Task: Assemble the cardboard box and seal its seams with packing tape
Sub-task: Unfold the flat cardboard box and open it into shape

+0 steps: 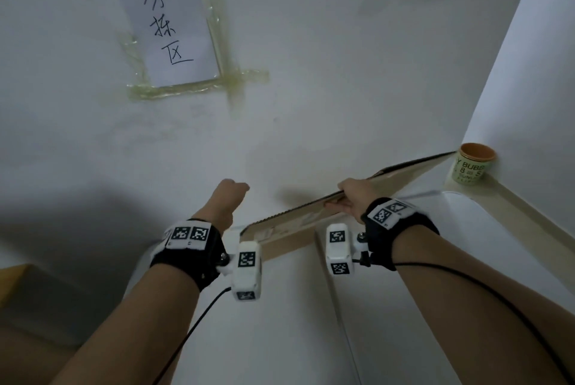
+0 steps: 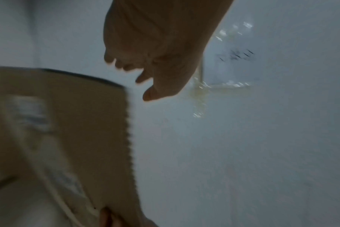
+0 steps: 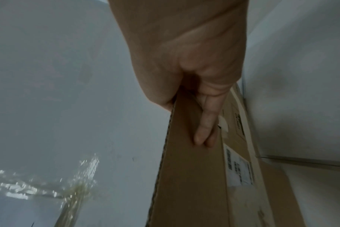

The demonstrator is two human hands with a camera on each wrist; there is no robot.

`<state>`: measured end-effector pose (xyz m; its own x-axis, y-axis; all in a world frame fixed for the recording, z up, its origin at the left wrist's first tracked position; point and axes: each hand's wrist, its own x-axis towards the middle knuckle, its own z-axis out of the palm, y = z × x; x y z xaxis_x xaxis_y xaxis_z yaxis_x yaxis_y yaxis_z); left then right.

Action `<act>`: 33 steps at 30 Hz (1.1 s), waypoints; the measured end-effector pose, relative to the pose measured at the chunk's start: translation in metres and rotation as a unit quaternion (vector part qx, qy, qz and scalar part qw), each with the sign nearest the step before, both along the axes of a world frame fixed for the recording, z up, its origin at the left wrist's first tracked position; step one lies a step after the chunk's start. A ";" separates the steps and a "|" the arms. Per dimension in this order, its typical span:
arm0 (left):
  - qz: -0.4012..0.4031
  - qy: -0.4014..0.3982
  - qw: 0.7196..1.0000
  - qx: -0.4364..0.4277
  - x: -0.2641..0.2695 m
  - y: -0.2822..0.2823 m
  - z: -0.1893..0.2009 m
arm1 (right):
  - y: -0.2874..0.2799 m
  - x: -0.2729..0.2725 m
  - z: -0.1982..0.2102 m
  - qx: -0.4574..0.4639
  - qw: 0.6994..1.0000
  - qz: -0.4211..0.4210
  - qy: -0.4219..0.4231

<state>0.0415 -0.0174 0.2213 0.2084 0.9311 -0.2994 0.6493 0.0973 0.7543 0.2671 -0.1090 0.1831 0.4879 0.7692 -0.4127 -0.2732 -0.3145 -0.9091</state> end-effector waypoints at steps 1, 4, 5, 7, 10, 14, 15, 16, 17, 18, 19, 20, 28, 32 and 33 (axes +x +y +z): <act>-0.027 -0.035 0.999 0.006 0.003 0.000 0.010 | 0.003 -0.004 0.000 -0.003 1.000 0.009 -0.008; -0.182 -0.011 0.982 0.051 0.030 -0.007 0.034 | 0.009 -0.015 0.002 -0.010 0.999 0.031 -0.030; -0.231 0.020 0.971 0.061 0.040 -0.014 0.041 | 0.009 -0.017 0.004 -0.013 0.998 0.040 -0.035; -0.313 0.093 0.943 0.063 0.057 -0.024 0.040 | 0.008 -0.016 0.004 -0.019 0.997 0.055 -0.042; -0.378 0.167 0.910 0.012 0.073 -0.035 0.027 | 0.001 -0.014 0.007 -0.021 0.996 0.075 -0.033; -0.383 0.141 0.912 -0.029 0.075 -0.037 0.012 | -0.007 -0.014 0.005 -0.015 0.999 0.036 0.032; -0.377 0.130 0.916 -0.035 0.074 -0.035 0.011 | -0.008 -0.015 0.006 -0.012 0.998 0.027 0.053; -0.371 0.132 0.918 -0.043 0.073 -0.035 0.011 | -0.009 -0.016 0.004 -0.013 0.998 0.022 0.061; -0.366 0.136 0.919 -0.051 0.071 -0.034 0.010 | -0.010 -0.017 0.004 -0.017 0.998 0.023 0.060; -0.359 0.144 0.920 -0.057 0.069 -0.034 0.009 | -0.010 -0.019 0.002 -0.016 0.998 0.025 0.062; -0.354 0.152 0.921 -0.060 0.067 -0.032 0.007 | -0.010 -0.020 0.002 -0.015 0.997 0.024 0.070; -0.351 0.160 0.920 -0.061 0.064 -0.031 0.005 | -0.011 -0.021 0.002 -0.013 0.996 0.025 0.082; -0.380 0.167 0.908 -0.048 0.050 -0.019 -0.001 | -0.008 -0.020 0.007 0.005 0.990 0.022 0.142; -0.381 0.146 0.909 -0.081 0.047 -0.011 -0.003 | -0.006 -0.024 0.006 0.016 0.987 0.032 0.155; -0.378 0.137 0.911 -0.093 0.047 -0.008 -0.003 | -0.006 -0.026 0.006 0.017 0.987 0.031 0.155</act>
<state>0.0882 -0.0254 0.2181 0.6630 0.4805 -0.5741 0.7448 -0.3461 0.5705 0.2411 -0.1154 0.1895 0.2943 0.8096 -0.5079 -0.5218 -0.3091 -0.7951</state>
